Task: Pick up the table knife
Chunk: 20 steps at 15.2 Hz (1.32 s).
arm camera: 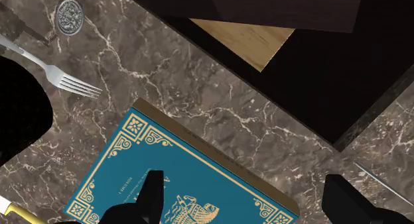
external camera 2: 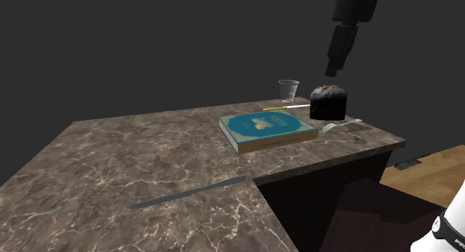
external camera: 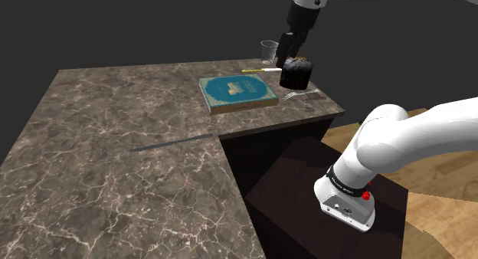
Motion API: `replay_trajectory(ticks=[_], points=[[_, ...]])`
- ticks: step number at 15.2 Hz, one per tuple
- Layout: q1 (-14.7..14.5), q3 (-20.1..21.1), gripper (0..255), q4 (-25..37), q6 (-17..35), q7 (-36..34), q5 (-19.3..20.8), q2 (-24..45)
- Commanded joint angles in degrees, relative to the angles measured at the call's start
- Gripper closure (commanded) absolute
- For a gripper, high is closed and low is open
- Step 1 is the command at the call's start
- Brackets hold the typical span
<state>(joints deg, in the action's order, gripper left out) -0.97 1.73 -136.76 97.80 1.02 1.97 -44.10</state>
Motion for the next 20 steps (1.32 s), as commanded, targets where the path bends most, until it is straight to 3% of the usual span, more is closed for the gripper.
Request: replay_trajectory(ticks=[1, 10, 20], points=[[0.0, 0.0, 0, 0.0, 0.0, 0.0, 0.0, 0.0], [-5.8, 2.6, 0, 5.0, 10.0, 7.7, -1.2, 17.2], [-11.2, 7.0, 0, 13.8, 16.9, 15.5, -1.1, 35.3]])
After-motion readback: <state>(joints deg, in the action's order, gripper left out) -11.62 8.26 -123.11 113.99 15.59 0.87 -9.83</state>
